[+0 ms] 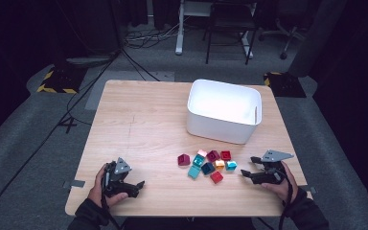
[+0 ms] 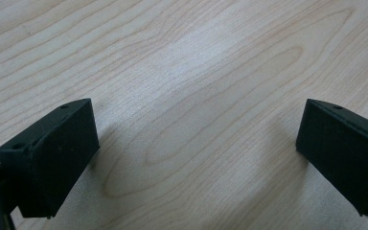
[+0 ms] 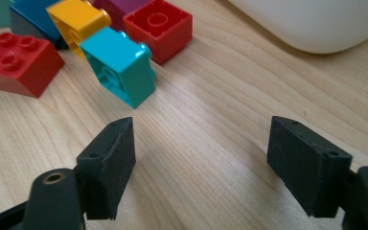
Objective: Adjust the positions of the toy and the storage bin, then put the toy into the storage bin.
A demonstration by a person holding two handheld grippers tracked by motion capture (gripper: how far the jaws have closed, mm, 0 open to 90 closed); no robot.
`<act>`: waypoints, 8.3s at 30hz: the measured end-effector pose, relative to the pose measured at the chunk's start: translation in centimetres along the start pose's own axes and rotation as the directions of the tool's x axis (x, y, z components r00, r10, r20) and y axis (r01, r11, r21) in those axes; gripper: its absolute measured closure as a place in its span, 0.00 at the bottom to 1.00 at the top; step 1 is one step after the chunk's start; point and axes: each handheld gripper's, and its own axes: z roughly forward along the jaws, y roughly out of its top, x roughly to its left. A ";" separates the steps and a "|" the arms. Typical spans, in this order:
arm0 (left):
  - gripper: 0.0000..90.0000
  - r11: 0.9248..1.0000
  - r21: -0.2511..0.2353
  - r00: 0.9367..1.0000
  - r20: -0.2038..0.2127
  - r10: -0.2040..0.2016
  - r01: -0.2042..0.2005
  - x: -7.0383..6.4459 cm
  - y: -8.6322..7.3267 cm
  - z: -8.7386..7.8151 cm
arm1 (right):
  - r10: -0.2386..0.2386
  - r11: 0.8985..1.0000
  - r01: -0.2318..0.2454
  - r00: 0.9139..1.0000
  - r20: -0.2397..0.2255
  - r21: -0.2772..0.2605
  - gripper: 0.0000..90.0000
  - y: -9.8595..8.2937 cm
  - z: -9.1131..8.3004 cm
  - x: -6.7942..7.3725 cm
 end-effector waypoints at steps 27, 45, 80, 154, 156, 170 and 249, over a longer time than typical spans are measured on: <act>0.01 1.000 0.002 1.000 0.006 0.016 -0.016 0.2 0.0 0.0 | -0.020 1.000 0.020 0.999 0.030 0.013 0.26 0.0 0.1 0.3; 0.01 1.000 0.002 1.000 0.003 0.016 -0.016 0.2 0.0 0.0 | -0.092 0.996 0.092 0.995 -0.039 0.000 0.29 1.3 1.6 2.7; 0.01 1.000 0.004 1.000 0.007 0.014 -0.014 0.2 0.0 0.0 | -0.112 0.993 0.110 0.992 -0.066 -0.041 0.62 2.1 2.4 3.4; 0.01 1.000 0.002 1.000 0.007 0.013 -0.013 0.2 0.0 0.0 | -0.119 0.966 0.136 0.989 0.089 -0.221 0.76 11.3 -6.3 2.8; 0.01 1.000 0.002 1.000 0.006 0.014 -0.014 0.2 0.0 0.0 | -0.110 0.965 0.129 0.989 0.096 -0.227 0.76 11.6 -6.6 2.8; 0.01 1.000 0.002 1.000 0.006 0.013 -0.013 0.2 0.0 0.0 | -0.093 0.944 0.141 0.981 0.170 -0.298 0.76 14.4 -8.5 1.8; 0.01 1.000 -0.004 1.000 0.005 0.008 -0.008 0.2 0.0 0.0 | -0.014 0.950 0.077 0.979 0.205 -0.304 0.53 14.1 -7.9 1.9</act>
